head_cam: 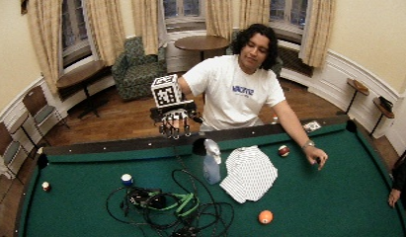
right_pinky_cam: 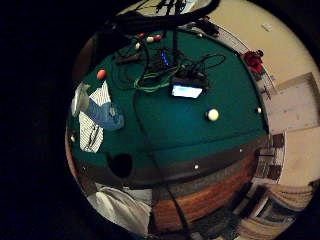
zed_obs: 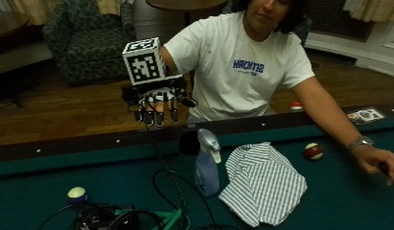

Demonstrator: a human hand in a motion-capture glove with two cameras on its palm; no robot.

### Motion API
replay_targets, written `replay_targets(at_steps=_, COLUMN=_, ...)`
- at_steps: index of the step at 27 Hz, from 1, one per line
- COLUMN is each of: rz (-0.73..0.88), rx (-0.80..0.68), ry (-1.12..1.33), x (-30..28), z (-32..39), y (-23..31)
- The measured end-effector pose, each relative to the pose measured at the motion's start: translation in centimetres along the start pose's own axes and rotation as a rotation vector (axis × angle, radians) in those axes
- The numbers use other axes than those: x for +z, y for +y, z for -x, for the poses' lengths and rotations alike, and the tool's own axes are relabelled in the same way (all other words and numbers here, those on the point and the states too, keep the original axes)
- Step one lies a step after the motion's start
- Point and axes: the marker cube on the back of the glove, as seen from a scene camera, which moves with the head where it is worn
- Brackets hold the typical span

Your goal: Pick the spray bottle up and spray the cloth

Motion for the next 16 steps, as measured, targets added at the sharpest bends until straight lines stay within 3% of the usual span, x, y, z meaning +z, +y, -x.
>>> replay_targets(at_steps=16, rz=0.004, rx=0.008, ry=-0.009, x=0.67, z=-0.49, y=0.09)
